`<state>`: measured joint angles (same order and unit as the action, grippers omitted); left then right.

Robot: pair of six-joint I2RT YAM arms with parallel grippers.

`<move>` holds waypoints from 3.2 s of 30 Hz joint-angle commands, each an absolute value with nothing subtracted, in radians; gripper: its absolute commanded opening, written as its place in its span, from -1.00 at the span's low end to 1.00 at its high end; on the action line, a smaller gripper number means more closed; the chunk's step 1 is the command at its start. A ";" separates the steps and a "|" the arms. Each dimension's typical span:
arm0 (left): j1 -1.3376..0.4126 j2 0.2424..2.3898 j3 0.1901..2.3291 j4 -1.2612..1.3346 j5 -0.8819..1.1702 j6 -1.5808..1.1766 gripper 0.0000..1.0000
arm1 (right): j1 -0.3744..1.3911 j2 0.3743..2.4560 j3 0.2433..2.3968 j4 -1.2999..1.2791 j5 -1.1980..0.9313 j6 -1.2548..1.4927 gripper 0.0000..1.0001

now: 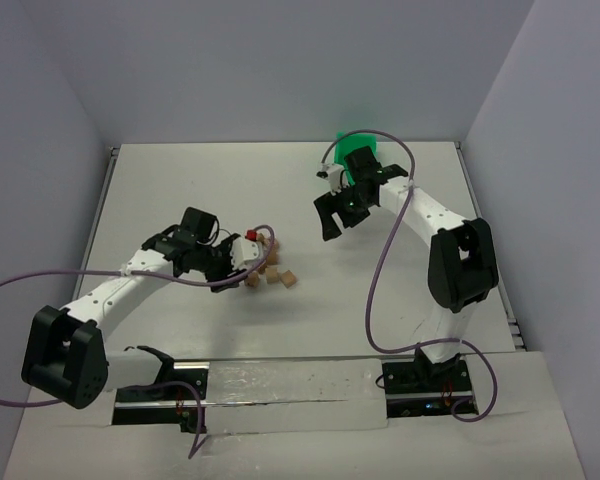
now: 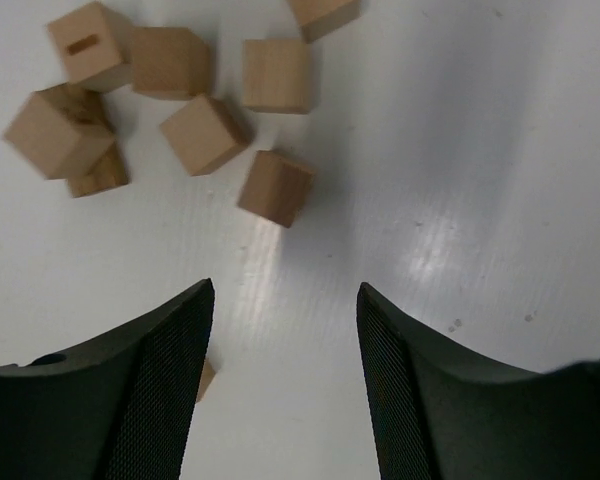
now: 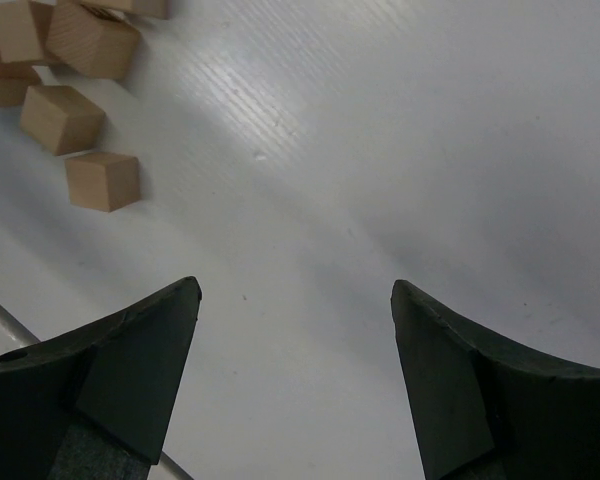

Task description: Build the wood block tower

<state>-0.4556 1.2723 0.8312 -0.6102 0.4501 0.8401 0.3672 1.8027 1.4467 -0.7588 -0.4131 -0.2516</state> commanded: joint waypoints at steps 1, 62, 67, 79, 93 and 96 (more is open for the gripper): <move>-0.519 1.277 0.790 -0.598 0.376 0.687 0.32 | 0.341 1.755 1.443 -0.778 -0.451 -0.240 0.69; -0.482 1.640 0.982 -0.412 0.306 0.399 0.01 | 0.310 1.812 1.454 -0.790 -0.488 -0.255 0.70; -0.480 1.579 0.985 -0.477 0.329 0.513 0.24 | 0.310 1.808 1.451 -0.793 -0.488 -0.259 0.70; -0.454 1.308 1.034 -0.887 0.446 1.328 0.75 | 0.310 1.810 1.479 -0.807 -0.505 -0.261 0.75; -0.453 1.537 1.198 -0.948 0.557 1.658 0.97 | 0.310 1.810 1.463 -0.819 -0.492 -0.270 0.80; -0.456 1.586 1.229 -0.964 0.566 1.670 0.99 | 0.310 1.814 1.459 -0.819 -0.489 -0.274 0.81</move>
